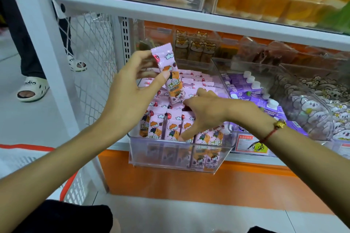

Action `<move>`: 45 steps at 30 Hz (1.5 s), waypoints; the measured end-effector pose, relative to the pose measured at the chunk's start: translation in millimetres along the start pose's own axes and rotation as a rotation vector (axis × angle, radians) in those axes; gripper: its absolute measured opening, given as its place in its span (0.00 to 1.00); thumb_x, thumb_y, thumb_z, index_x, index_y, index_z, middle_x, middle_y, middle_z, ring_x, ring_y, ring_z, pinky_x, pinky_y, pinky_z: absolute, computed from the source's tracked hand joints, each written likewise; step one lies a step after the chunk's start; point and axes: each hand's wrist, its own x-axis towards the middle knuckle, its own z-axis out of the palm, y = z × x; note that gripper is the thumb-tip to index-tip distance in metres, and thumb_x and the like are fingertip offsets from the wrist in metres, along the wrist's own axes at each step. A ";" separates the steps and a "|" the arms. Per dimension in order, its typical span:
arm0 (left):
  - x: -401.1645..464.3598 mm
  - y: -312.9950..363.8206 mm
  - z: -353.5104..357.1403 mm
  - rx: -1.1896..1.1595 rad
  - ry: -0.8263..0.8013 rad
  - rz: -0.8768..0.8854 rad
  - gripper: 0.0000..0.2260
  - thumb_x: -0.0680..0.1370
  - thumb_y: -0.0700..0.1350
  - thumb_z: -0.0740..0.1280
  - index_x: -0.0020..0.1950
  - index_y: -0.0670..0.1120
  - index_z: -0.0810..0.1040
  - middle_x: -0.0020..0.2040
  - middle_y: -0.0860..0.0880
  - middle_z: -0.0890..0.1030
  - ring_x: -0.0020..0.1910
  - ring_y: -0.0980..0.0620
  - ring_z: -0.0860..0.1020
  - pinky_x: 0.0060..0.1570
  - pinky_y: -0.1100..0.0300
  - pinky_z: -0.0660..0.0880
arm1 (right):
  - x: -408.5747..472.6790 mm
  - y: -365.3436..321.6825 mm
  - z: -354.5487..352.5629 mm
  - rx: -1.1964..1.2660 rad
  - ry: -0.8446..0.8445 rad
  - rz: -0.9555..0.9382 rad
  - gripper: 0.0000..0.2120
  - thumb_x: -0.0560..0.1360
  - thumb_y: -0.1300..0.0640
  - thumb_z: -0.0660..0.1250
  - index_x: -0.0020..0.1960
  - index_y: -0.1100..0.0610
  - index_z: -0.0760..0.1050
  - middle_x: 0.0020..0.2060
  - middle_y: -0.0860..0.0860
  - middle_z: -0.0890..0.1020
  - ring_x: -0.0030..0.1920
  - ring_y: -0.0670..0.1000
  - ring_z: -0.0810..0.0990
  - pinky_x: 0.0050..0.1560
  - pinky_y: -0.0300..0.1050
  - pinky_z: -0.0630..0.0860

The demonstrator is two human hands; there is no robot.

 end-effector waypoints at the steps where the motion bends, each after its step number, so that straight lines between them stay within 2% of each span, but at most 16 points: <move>1: -0.4 -0.2 0.3 -0.001 -0.012 -0.009 0.14 0.76 0.45 0.69 0.60 0.53 0.72 0.50 0.64 0.78 0.47 0.67 0.78 0.51 0.74 0.72 | 1.6 -1.0 1.0 -0.035 -0.004 0.001 0.31 0.62 0.29 0.68 0.44 0.56 0.70 0.40 0.49 0.67 0.49 0.51 0.58 0.51 0.47 0.60; 4: -0.6 -1.0 0.4 0.008 -0.035 -0.034 0.15 0.76 0.46 0.69 0.62 0.52 0.73 0.53 0.61 0.78 0.49 0.65 0.78 0.53 0.72 0.73 | 6.2 -3.8 6.5 -0.164 0.039 -0.022 0.29 0.64 0.27 0.63 0.35 0.54 0.66 0.44 0.50 0.70 0.50 0.51 0.57 0.61 0.52 0.59; 6: 0.1 -1.7 -0.2 0.015 -0.035 -0.045 0.16 0.76 0.46 0.69 0.63 0.51 0.73 0.54 0.61 0.78 0.49 0.65 0.78 0.53 0.72 0.73 | 3.9 -4.7 10.5 -0.196 0.093 -0.031 0.30 0.64 0.25 0.61 0.36 0.54 0.67 0.46 0.50 0.70 0.50 0.51 0.58 0.59 0.51 0.58; 9: 0.9 -2.4 -0.2 0.006 -0.039 -0.043 0.16 0.77 0.46 0.68 0.64 0.50 0.72 0.56 0.57 0.79 0.50 0.64 0.78 0.53 0.71 0.73 | -4.1 -2.0 12.0 -0.072 0.134 -0.046 0.31 0.63 0.27 0.64 0.45 0.55 0.68 0.40 0.47 0.67 0.47 0.51 0.56 0.51 0.46 0.57; 11: 2.7 -1.7 -0.1 -0.014 -0.040 -0.032 0.15 0.77 0.45 0.68 0.62 0.51 0.72 0.55 0.59 0.79 0.50 0.66 0.78 0.53 0.71 0.74 | -9.1 1.2 8.2 0.022 0.118 -0.056 0.32 0.63 0.28 0.66 0.51 0.54 0.69 0.39 0.47 0.65 0.51 0.52 0.59 0.52 0.47 0.61; 14: 8.5 0.9 2.8 -0.048 -0.043 0.002 0.14 0.77 0.43 0.68 0.61 0.50 0.72 0.55 0.60 0.78 0.51 0.68 0.78 0.54 0.70 0.75 | -15.9 5.1 2.3 0.088 0.106 -0.069 0.34 0.65 0.32 0.69 0.62 0.53 0.71 0.45 0.50 0.72 0.57 0.53 0.63 0.59 0.51 0.66; 18: 19.1 -0.1 13.2 -0.026 -0.109 0.014 0.14 0.77 0.43 0.69 0.60 0.51 0.71 0.53 0.62 0.78 0.51 0.69 0.78 0.53 0.71 0.74 | -25.1 2.7 2.6 0.058 0.185 -0.097 0.29 0.72 0.39 0.66 0.69 0.50 0.69 0.52 0.50 0.76 0.60 0.52 0.63 0.54 0.47 0.61; 21: 25.8 -6.2 16.8 0.063 -0.211 -0.028 0.17 0.77 0.48 0.69 0.63 0.53 0.69 0.56 0.58 0.79 0.51 0.65 0.79 0.56 0.61 0.77 | -35.2 -1.5 7.0 0.050 0.267 -0.101 0.25 0.73 0.40 0.66 0.66 0.50 0.72 0.46 0.48 0.73 0.57 0.52 0.64 0.52 0.47 0.61; 23: 28.4 -9.4 15.8 0.123 -0.281 -0.030 0.18 0.76 0.49 0.69 0.64 0.55 0.68 0.54 0.58 0.80 0.50 0.65 0.80 0.55 0.57 0.78 | -41.8 -3.1 12.9 0.072 0.331 -0.092 0.25 0.74 0.41 0.66 0.67 0.50 0.71 0.49 0.50 0.73 0.55 0.52 0.64 0.48 0.46 0.58; 26: 31.9 -9.4 14.3 0.231 -0.432 0.008 0.16 0.75 0.49 0.71 0.59 0.56 0.72 0.48 0.62 0.79 0.47 0.64 0.80 0.52 0.55 0.79 | -48.6 -4.0 19.8 0.050 0.423 -0.093 0.25 0.75 0.41 0.64 0.69 0.49 0.69 0.54 0.52 0.76 0.58 0.52 0.66 0.48 0.45 0.57; 30: 44.0 -11.5 27.1 0.655 -0.588 0.107 0.17 0.73 0.55 0.71 0.60 0.54 0.77 0.57 0.53 0.80 0.52 0.54 0.77 0.53 0.54 0.75 | -51.6 -4.7 24.7 -0.007 0.484 -0.110 0.21 0.76 0.42 0.62 0.64 0.52 0.73 0.53 0.54 0.78 0.57 0.55 0.68 0.47 0.46 0.57; 33: 54.2 -16.6 40.2 0.850 -0.709 0.126 0.10 0.76 0.54 0.68 0.54 0.53 0.83 0.58 0.51 0.81 0.55 0.50 0.77 0.52 0.53 0.74 | -51.7 -4.5 26.5 -0.037 0.499 -0.121 0.19 0.76 0.43 0.62 0.61 0.53 0.74 0.53 0.54 0.79 0.58 0.55 0.70 0.45 0.46 0.57; 37: 65.8 -15.6 45.3 0.884 -0.709 0.096 0.08 0.75 0.53 0.70 0.53 0.54 0.82 0.54 0.54 0.81 0.51 0.50 0.77 0.47 0.55 0.74 | -51.8 -3.5 28.1 -0.069 0.522 -0.120 0.15 0.77 0.42 0.61 0.53 0.53 0.72 0.53 0.51 0.79 0.56 0.55 0.72 0.45 0.46 0.60; 40: 61.9 -10.3 41.9 0.801 -0.607 0.162 0.07 0.74 0.51 0.71 0.52 0.57 0.79 0.47 0.58 0.78 0.46 0.54 0.75 0.44 0.58 0.69 | -59.2 -0.4 32.6 -0.111 0.536 -0.081 0.21 0.78 0.42 0.58 0.64 0.53 0.71 0.61 0.51 0.77 0.61 0.54 0.71 0.57 0.49 0.67; 42: 52.6 -10.6 39.2 0.777 -0.642 0.207 0.04 0.75 0.51 0.70 0.49 0.58 0.79 0.45 0.59 0.77 0.45 0.55 0.75 0.43 0.58 0.68 | -68.8 1.8 36.8 -0.141 0.573 -0.030 0.23 0.78 0.43 0.58 0.68 0.55 0.69 0.67 0.53 0.73 0.66 0.54 0.69 0.62 0.48 0.62; 45: 38.2 -13.1 36.1 0.828 -0.755 0.235 0.08 0.77 0.54 0.66 0.54 0.57 0.82 0.48 0.55 0.77 0.49 0.52 0.71 0.48 0.53 0.72 | -78.7 3.3 42.3 -0.186 0.616 0.046 0.23 0.78 0.45 0.58 0.67 0.57 0.71 0.62 0.54 0.76 0.64 0.56 0.70 0.60 0.47 0.58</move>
